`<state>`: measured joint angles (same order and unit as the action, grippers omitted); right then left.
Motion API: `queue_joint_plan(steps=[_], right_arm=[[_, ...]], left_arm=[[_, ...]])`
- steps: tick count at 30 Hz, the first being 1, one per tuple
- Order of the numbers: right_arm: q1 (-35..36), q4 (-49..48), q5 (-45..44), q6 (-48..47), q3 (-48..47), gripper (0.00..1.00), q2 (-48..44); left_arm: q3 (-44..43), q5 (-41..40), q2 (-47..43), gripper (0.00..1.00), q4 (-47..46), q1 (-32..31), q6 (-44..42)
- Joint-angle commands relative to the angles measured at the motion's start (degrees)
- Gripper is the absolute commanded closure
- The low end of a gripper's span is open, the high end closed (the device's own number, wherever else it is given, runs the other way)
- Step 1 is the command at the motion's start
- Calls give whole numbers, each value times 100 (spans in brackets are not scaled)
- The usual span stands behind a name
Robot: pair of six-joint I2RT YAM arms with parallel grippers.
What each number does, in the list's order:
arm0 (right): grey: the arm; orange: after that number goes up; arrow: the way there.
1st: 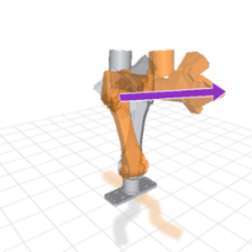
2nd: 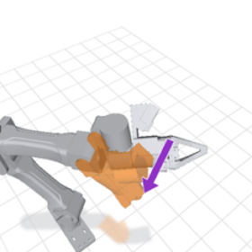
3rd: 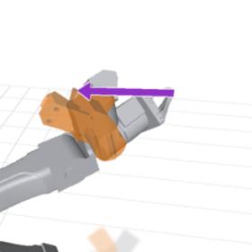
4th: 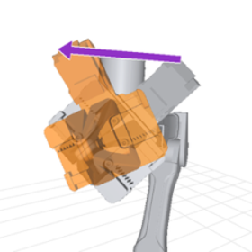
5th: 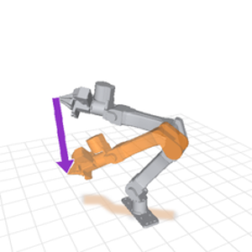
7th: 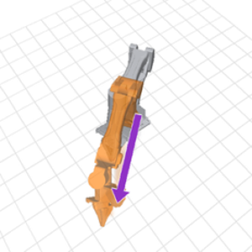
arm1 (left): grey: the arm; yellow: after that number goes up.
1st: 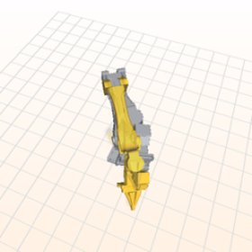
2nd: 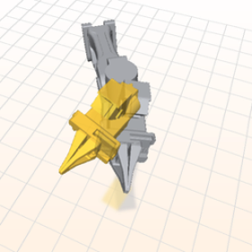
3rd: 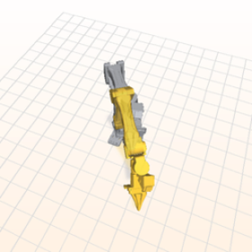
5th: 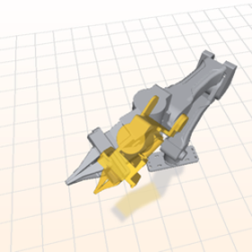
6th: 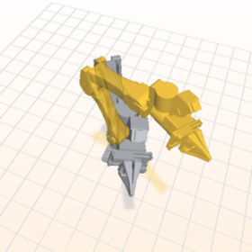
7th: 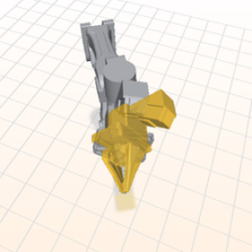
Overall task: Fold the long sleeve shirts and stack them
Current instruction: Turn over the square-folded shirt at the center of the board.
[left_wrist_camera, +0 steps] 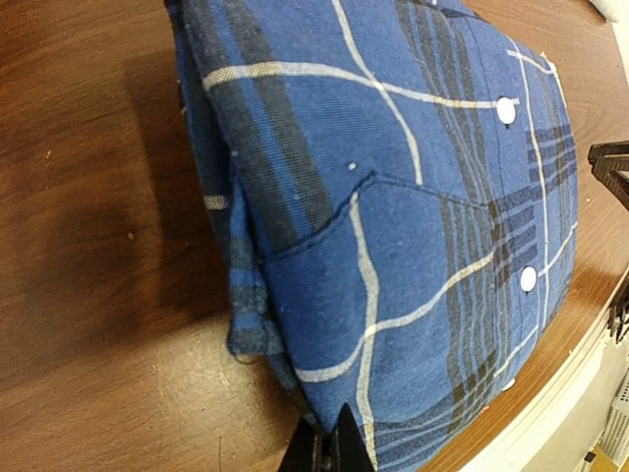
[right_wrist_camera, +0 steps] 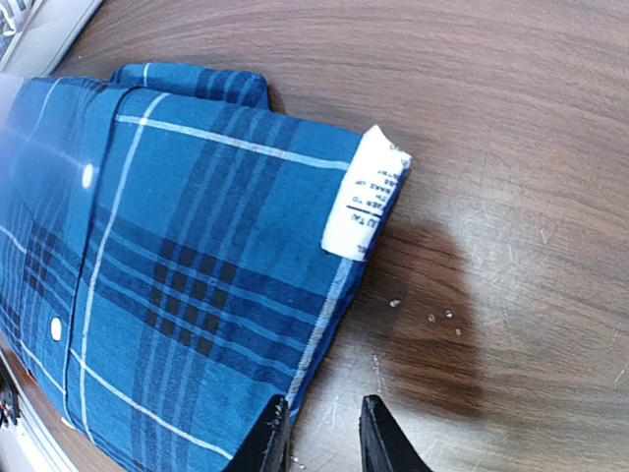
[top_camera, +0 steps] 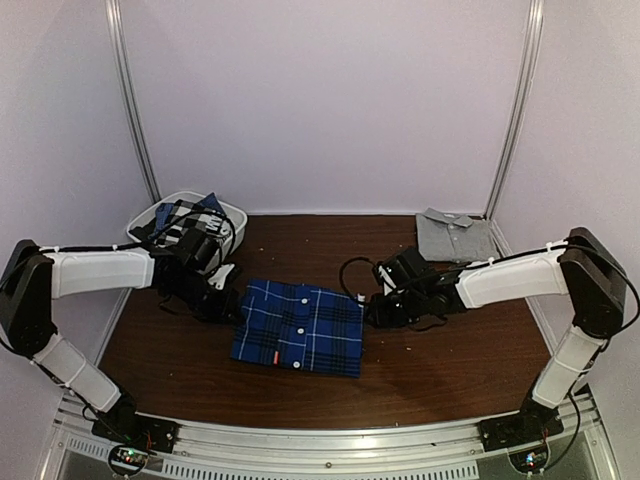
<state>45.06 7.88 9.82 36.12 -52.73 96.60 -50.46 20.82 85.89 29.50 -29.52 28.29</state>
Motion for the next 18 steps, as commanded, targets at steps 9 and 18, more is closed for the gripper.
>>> queue_joint_plan(steps=[9, 18], right_arm=[[424, 363, -520, -30, -501, 83, 408], [455, -45, -264, 10, -835, 85, 1288]], left_arm=[[-548, -15, -210, 100, 427, 104, -315], [-1107, 106, -228, 100, 751, 104, -476]])
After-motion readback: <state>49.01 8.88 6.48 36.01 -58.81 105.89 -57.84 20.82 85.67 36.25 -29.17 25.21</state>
